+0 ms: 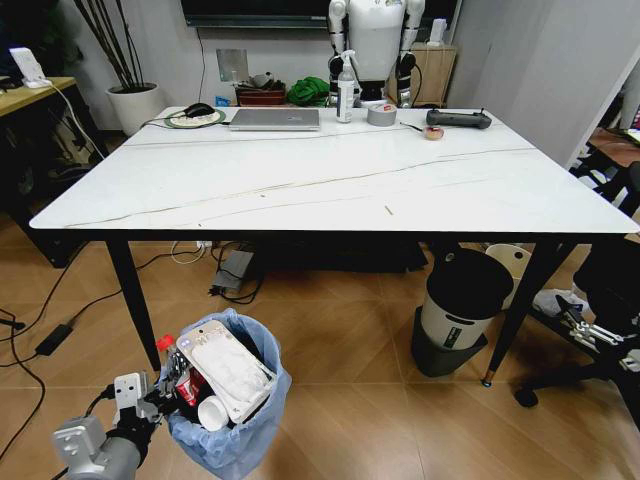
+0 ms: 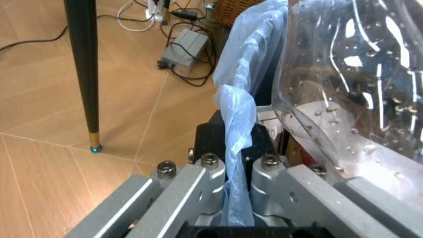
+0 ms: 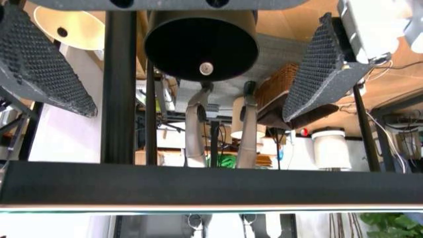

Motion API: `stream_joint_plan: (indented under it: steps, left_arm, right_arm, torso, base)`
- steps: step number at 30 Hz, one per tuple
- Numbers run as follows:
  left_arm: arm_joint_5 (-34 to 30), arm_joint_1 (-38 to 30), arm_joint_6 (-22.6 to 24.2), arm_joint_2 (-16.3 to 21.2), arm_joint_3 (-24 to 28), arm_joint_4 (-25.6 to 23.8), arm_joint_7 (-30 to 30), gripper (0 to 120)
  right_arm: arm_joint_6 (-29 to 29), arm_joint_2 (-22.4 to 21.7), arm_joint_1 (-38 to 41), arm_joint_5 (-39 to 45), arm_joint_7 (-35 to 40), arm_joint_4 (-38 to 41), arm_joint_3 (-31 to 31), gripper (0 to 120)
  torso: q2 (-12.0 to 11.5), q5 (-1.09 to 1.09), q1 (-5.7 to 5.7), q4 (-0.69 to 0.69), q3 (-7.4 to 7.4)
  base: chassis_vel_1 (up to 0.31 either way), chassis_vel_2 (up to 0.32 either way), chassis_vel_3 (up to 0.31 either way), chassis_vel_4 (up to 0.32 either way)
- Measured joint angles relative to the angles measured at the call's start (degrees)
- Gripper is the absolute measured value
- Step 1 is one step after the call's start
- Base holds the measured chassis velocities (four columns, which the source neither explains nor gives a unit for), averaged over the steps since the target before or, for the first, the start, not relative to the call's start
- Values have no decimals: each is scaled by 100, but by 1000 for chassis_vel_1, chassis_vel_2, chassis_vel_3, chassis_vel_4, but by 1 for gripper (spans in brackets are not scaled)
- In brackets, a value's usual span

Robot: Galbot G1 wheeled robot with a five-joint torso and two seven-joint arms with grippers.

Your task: Pick up the trash bin and place the trash from the table into it.

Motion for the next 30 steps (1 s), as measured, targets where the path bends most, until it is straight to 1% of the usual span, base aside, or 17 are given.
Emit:
stream_joint_plan:
  steps: [12, 14, 19, 22, 30]
  left_arm:
    - [8, 2, 0, -13, 14, 4, -2, 0]
    - [8, 2, 0, -16, 14, 3, -3, 0]
    - [1, 3, 0, -35, 17, 2, -7, 0]
    - [-1, 5, 0, -35, 17, 2, -9, 0]
    - [-3, 18, 5, -35, 29, 2, -15, 0]
  right_arm:
    - [0, 0, 0, 0, 0, 0, 0, 100]
    - [0, 0, 0, 0, 0, 0, 0, 100]
    - [0, 0, 0, 0, 0, 0, 0, 100]
    - [0, 0, 0, 0, 0, 0, 0, 100]
    - [0, 0, 0, 0, 0, 0, 0, 100]
  torso:
    - [-287, 0, -105, 0, -182]
    - [-306, 0, -112, 0, -195]
    - [-454, 0, -163, 0, -291]
    - [-492, 0, -178, 0, -315]
    - [-700, 0, -242, 0, -459]
  base:
    - [0, 0, 0, 0]
    - [0, 0, 0, 0]
    - [0, 0, 0, 0]
    - [0, 0, 0, 0]
    - [0, 0, 0, 0]
